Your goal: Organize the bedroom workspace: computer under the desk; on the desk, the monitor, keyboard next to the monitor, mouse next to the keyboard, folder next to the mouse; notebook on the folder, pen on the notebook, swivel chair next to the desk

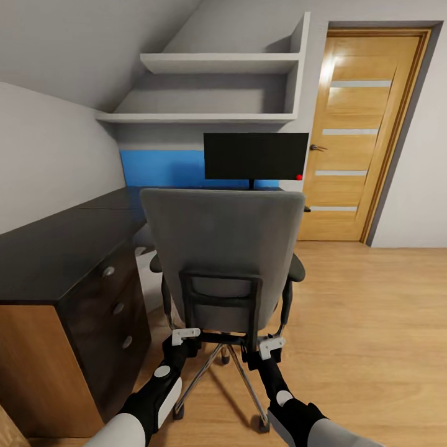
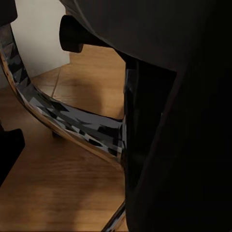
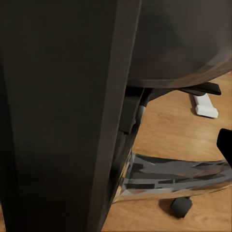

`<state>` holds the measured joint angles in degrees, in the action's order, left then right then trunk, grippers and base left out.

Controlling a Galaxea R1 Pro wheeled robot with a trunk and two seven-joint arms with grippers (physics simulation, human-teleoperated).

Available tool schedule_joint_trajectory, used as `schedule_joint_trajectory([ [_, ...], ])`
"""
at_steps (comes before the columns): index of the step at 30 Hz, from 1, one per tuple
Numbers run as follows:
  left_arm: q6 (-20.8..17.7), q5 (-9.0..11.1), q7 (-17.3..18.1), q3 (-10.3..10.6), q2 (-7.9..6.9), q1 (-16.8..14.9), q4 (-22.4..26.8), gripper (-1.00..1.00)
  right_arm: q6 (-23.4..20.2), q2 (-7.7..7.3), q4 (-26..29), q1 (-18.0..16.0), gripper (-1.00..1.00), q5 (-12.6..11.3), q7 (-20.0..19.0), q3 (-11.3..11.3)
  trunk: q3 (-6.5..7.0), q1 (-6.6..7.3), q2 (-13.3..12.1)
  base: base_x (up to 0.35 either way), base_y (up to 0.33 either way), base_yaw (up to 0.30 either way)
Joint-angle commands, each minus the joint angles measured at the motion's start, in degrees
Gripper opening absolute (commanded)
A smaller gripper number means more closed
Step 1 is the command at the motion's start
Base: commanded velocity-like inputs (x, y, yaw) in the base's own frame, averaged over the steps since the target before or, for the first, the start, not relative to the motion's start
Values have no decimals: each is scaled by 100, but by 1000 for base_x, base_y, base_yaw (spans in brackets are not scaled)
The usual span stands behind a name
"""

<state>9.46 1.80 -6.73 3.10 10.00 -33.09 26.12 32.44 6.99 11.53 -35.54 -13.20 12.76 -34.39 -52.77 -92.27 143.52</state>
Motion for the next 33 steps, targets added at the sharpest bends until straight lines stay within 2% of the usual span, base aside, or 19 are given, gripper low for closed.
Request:
schedule_joint_trajectory([
  [1, 21, 17, -74, -19, 0, -5, -1, 100, 45, -4, -10, -5, 100, -129, 60, 53, -6, 0, 2, 63, 0, 0],
  [7, 21, 21, -80, -23, 0, -5, -1, 100, 61, -10, -10, -5, 100, -122, 60, 54, -6, 0, 2, 83, 0, 0],
  [16, 215, 22, -83, -29, 0, -5, -11, 100, 63, -13, -10, -5, 100, -127, 60, 55, -6, 0, 2, 307, 0, 0],
  [28, 231, 22, -83, -27, 0, -5, -27, 100, 61, -13, -10, -5, 100, -122, 60, 53, -6, 0, 2, 293, -4, 0],
  [33, 231, 23, -83, -29, 0, -5, -27, 100, 61, -13, -10, -5, 100, -121, 60, 53, -6, 0, 2, 181, -149, 0],
])
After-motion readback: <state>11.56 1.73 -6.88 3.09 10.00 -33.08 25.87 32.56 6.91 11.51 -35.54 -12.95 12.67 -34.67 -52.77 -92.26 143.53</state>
